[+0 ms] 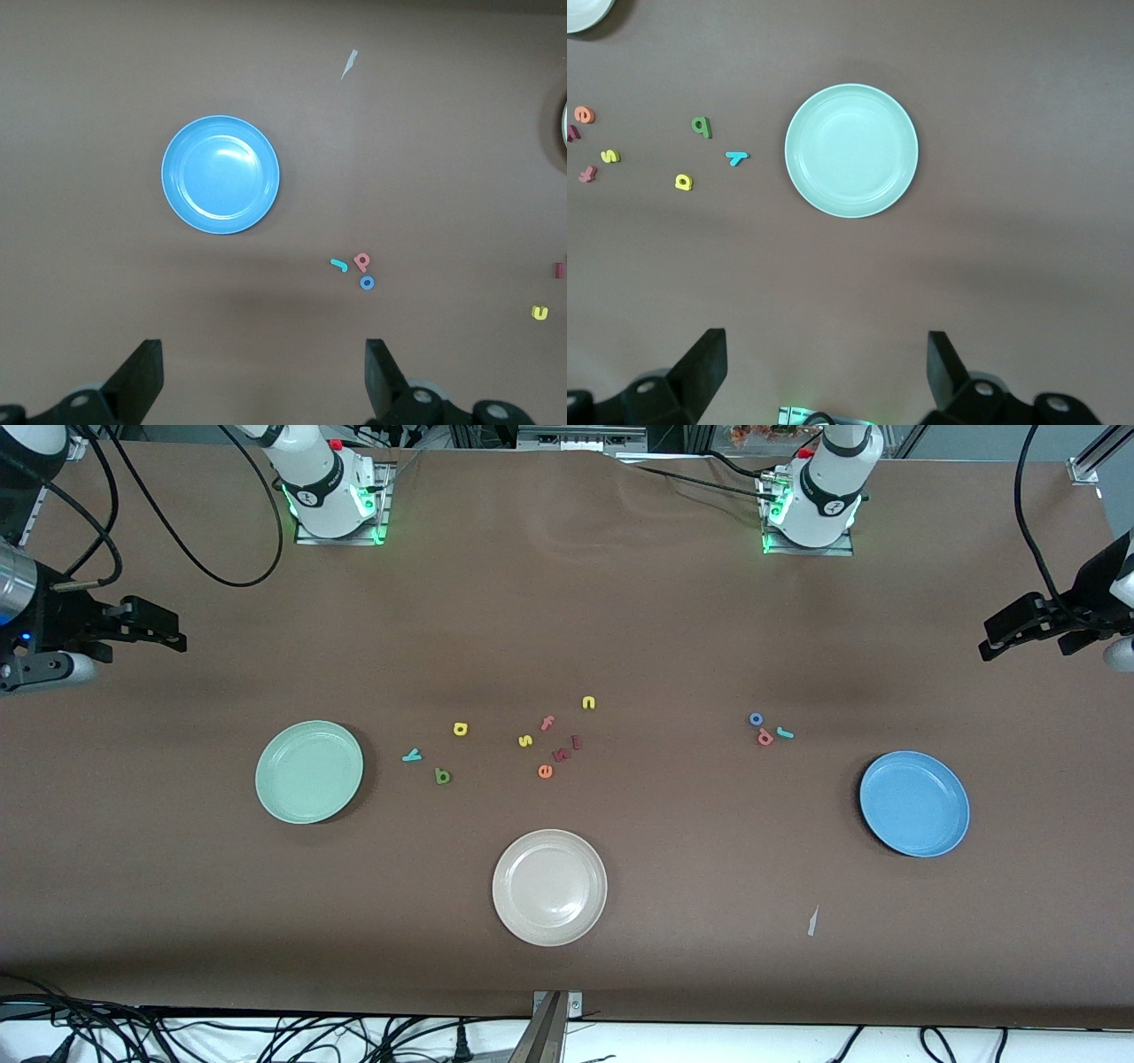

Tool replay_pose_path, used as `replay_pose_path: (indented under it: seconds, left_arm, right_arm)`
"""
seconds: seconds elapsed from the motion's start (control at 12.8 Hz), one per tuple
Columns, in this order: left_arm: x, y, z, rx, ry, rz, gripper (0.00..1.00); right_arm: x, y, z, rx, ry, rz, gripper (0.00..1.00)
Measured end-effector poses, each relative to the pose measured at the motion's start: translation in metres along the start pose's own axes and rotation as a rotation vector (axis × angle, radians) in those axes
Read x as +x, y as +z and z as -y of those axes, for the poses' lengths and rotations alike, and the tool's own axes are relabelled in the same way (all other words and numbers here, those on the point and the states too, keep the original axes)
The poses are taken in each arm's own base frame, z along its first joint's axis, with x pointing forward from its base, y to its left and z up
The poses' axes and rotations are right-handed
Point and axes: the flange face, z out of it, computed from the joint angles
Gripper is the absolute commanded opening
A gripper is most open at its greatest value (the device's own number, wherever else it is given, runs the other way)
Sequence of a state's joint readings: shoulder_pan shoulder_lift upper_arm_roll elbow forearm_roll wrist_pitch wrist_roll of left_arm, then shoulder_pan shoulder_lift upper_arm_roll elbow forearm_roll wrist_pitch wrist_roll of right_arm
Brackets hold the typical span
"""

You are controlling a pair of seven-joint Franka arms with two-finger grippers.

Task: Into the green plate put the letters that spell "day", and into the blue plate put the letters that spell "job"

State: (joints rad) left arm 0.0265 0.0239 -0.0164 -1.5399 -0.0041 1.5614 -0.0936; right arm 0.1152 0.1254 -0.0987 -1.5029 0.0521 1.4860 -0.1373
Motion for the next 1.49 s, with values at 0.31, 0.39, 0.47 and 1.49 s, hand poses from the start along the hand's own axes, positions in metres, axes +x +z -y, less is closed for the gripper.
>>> replay_pose_path:
  seconds: [0.31, 0.39, 0.47, 1.49]
  left_arm:
    - [0.008, 0.037, 0.004, 0.002, -0.01, 0.027, 1.0]
    - [0.009, 0.049, 0.009, 0.004, -0.019, 0.044, 1.0]
    - [0.011, 0.06, 0.014, 0.005, -0.029, 0.061, 1.0]
    - [-0.019, 0.242, 0.003, 0.123, -0.477, 0.075, 1.0]
  right_arm:
    - [0.03, 0.032, 0.029, -0.001, -0.048, 0.007, 1.0]
    - [0.037, 0.042, 0.043, -0.006, -0.061, 0.011, 1.0]
    - [0.044, 0.048, 0.056, -0.012, -0.066, -0.005, 1.0]
    - [0.067, 0.265, 0.182, -0.082, -0.075, -0.111, 1.0]
